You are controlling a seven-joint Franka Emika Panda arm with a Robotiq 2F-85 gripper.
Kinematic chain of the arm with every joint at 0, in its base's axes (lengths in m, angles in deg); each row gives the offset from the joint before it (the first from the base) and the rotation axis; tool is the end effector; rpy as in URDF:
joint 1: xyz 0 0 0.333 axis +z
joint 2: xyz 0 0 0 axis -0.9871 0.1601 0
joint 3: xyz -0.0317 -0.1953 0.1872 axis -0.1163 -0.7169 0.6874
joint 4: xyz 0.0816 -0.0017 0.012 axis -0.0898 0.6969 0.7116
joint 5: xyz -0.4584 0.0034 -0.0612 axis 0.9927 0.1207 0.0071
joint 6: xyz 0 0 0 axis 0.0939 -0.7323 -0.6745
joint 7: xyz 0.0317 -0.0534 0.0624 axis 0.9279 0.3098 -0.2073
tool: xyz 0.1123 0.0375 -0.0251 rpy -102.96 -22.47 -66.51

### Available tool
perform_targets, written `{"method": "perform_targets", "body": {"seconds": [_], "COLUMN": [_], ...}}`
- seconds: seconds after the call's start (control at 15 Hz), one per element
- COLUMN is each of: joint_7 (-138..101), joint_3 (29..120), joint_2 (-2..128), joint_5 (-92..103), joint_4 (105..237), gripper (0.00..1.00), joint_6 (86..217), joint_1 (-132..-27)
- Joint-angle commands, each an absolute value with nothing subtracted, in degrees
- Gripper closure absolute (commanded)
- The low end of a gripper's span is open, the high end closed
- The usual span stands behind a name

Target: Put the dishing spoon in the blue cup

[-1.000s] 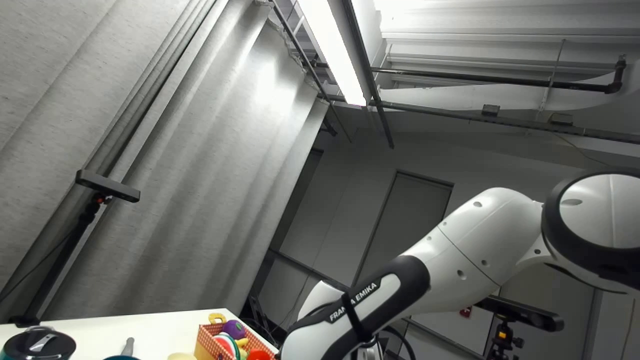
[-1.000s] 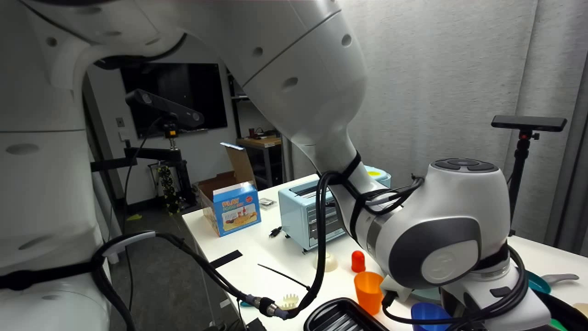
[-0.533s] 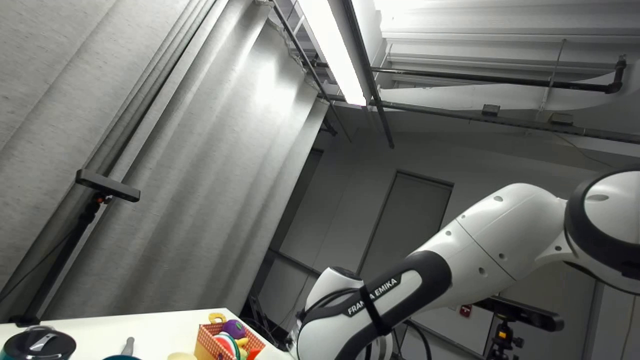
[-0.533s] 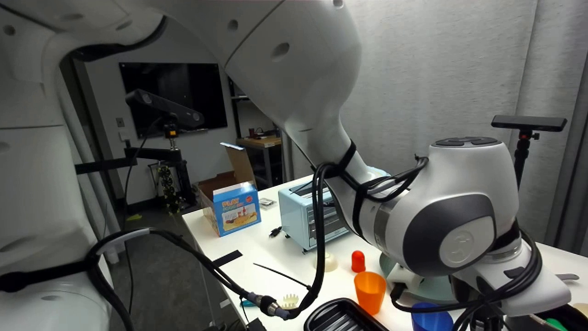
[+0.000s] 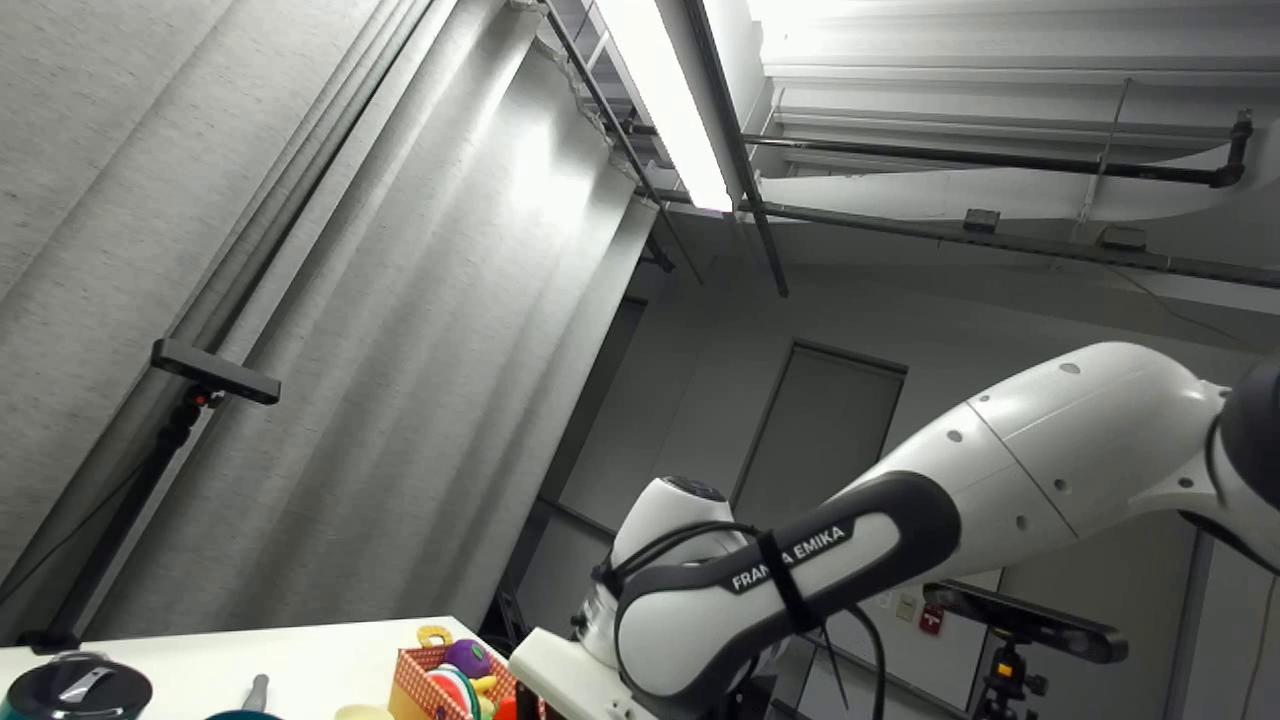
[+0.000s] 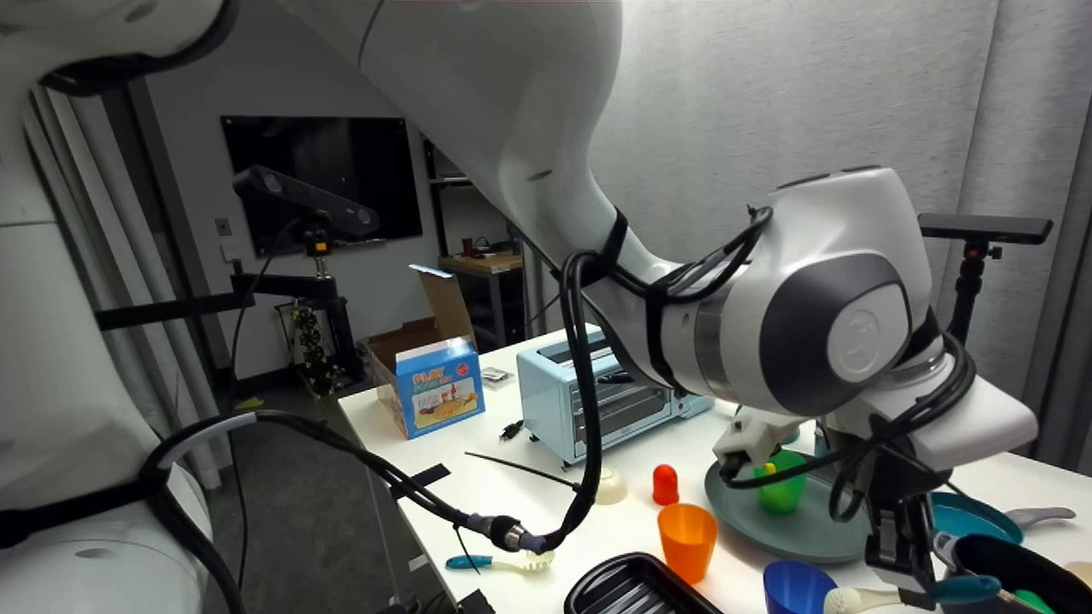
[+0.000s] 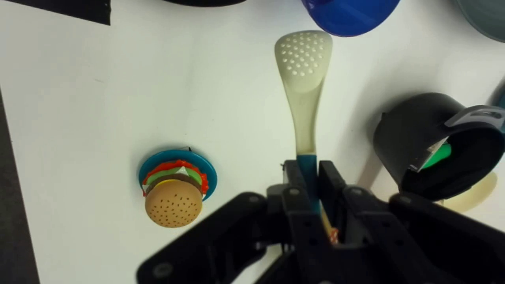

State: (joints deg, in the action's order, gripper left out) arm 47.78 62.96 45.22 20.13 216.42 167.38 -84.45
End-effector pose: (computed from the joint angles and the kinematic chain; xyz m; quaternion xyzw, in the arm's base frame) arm 0.5343 -0.1795 0.2375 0.7769 -0.6118 0.1466 0.0239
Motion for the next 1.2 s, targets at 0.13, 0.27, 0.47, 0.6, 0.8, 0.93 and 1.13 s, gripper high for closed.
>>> {"method": "perform_targets", "body": {"seconds": [0.13, 0.27, 0.47, 0.6, 0.8, 0.93, 1.13], "joint_7": [49.98, 49.28, 49.36, 49.10, 48.39, 47.93, 47.02], "joint_3": [68.72, 69.92, 71.76, 72.59, 73.05, 72.86, 72.29], "joint_2": [42.74, 43.55, 44.62, 45.45, 46.83, 47.90, 49.52], "joint_5": [22.41, 22.03, 22.09, 22.08, 21.81, 21.70, 21.23], "joint_4": [212.39, 210.44, 208.10, 206.75, 205.12, 204.30, 203.64], "gripper": [0.96, 0.96, 0.96, 0.96, 0.96, 0.96, 0.96], "joint_6": [159.99, 158.32, 156.05, 154.88, 153.62, 153.15, 153.06], "joint_1": [-86.72, -86.63, -86.03, -85.87, -85.84, -85.86, -85.83]}}
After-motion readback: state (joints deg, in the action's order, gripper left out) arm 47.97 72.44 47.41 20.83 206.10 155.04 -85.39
